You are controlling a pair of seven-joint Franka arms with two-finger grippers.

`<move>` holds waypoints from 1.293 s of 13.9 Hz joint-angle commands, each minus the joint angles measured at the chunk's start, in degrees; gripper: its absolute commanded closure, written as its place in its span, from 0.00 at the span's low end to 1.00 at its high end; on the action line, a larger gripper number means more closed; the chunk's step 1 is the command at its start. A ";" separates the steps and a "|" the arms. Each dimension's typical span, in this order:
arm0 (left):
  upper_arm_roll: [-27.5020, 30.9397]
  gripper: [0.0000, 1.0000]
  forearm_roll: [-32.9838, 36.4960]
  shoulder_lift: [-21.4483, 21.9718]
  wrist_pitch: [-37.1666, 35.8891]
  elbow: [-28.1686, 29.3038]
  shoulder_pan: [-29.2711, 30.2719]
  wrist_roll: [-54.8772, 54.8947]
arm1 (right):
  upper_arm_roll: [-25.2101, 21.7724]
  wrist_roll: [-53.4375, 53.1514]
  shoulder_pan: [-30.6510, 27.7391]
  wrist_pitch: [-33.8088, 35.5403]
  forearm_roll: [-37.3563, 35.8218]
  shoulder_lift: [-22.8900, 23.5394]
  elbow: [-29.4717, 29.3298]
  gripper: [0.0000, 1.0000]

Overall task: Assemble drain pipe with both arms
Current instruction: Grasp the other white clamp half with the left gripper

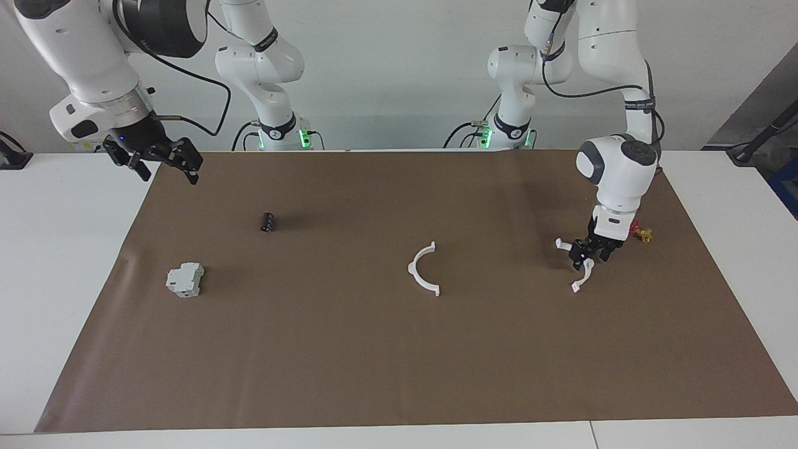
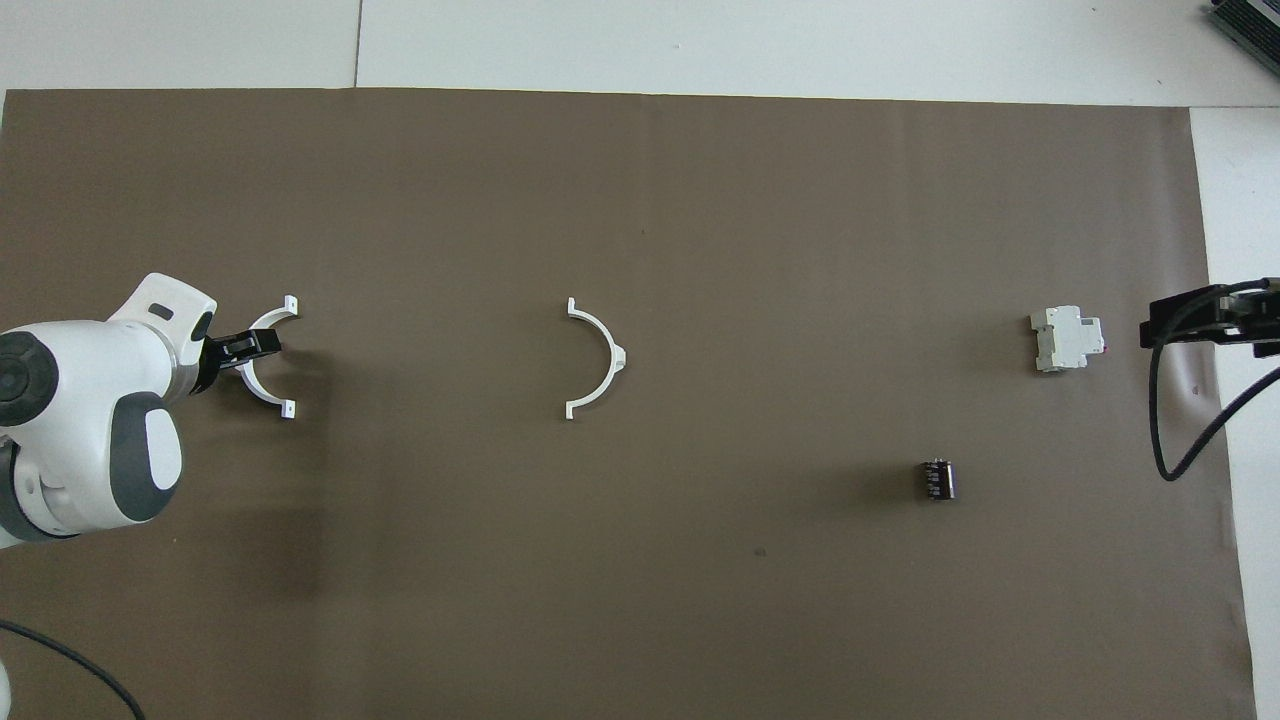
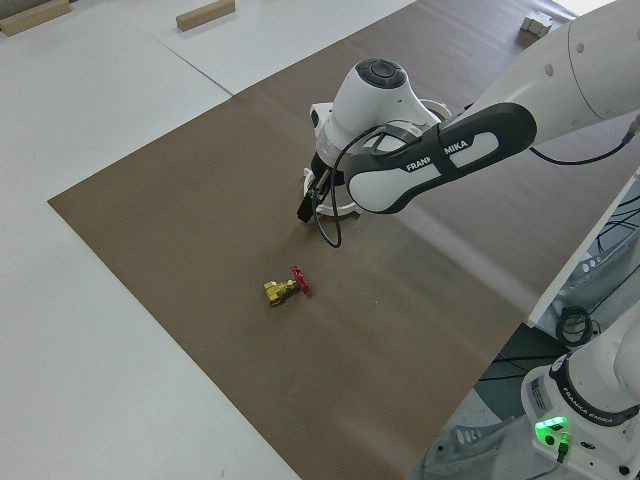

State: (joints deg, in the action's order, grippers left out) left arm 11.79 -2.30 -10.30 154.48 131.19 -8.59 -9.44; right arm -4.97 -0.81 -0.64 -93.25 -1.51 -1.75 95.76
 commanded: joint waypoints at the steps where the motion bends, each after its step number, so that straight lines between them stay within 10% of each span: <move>1: 0.60 0.50 -0.34 0.54 0.04 0.12 -0.47 0.30 | 1.02 1.34 -1.03 0.88 0.45 -0.18 -0.04 0.00; 5: 0.61 1.00 -0.34 0.54 -0.05 0.03 -0.47 1.53 | 1.45 1.08 -0.77 1.14 0.45 -0.18 -0.13 0.00; 18: -0.27 1.00 -0.34 2.47 -16.31 -6.38 -12.58 -2.15 | 1.72 -2.44 4.68 5.72 -0.60 0.69 -5.32 0.00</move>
State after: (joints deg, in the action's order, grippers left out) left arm 10.74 -2.29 -8.94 140.54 124.78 -17.85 -10.15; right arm -3.27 -2.50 3.71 -87.89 -1.60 -1.45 90.81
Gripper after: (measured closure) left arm 0.793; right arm 0.000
